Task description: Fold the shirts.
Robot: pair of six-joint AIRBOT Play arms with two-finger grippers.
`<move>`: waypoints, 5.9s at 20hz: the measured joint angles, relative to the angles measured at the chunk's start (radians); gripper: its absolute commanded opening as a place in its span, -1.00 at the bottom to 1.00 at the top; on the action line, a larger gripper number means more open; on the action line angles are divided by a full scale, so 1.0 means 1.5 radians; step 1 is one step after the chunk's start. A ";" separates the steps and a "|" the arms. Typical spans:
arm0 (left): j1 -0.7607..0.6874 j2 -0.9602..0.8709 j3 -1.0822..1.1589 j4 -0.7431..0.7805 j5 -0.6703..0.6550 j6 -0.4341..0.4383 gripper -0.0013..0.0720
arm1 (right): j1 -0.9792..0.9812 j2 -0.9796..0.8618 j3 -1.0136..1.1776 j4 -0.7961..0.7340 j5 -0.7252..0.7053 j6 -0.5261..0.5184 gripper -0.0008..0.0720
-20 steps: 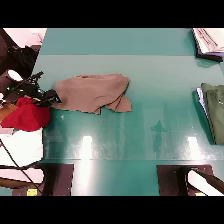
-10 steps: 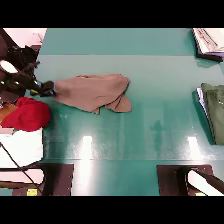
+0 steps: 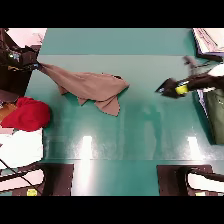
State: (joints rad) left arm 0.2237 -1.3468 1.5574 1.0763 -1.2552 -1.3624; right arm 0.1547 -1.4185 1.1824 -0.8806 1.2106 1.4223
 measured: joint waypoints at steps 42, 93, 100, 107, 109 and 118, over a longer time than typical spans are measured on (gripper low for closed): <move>0.000 0.312 0.346 -0.323 0.183 0.005 -0.90 | -0.253 0.367 0.555 -0.146 -0.180 0.017 -0.94; 0.000 0.083 -0.554 -0.031 0.005 0.041 0.67 | -0.155 0.168 -0.006 -0.157 0.125 -0.049 -0.04; -0.051 0.086 -0.603 -0.093 0.067 0.054 -0.55 | -0.155 0.187 -0.017 -0.158 0.115 -0.049 -0.04; -0.071 0.086 -0.545 -0.090 0.085 0.039 -0.90 | -0.228 0.192 -0.035 -0.162 0.169 -0.050 -0.04; -0.072 0.086 -0.518 -0.093 0.078 0.037 -0.90 | -0.279 0.201 -0.072 -0.165 0.183 -0.050 -0.04; -0.073 0.086 -0.470 -0.096 0.064 0.036 -0.90 | -0.443 0.222 -0.354 -0.160 0.147 -0.049 -0.04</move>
State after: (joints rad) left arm 0.1139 -1.2171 0.8524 0.9318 -1.1591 -1.3083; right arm -0.5102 -1.0851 0.6510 -1.1202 1.4311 1.3487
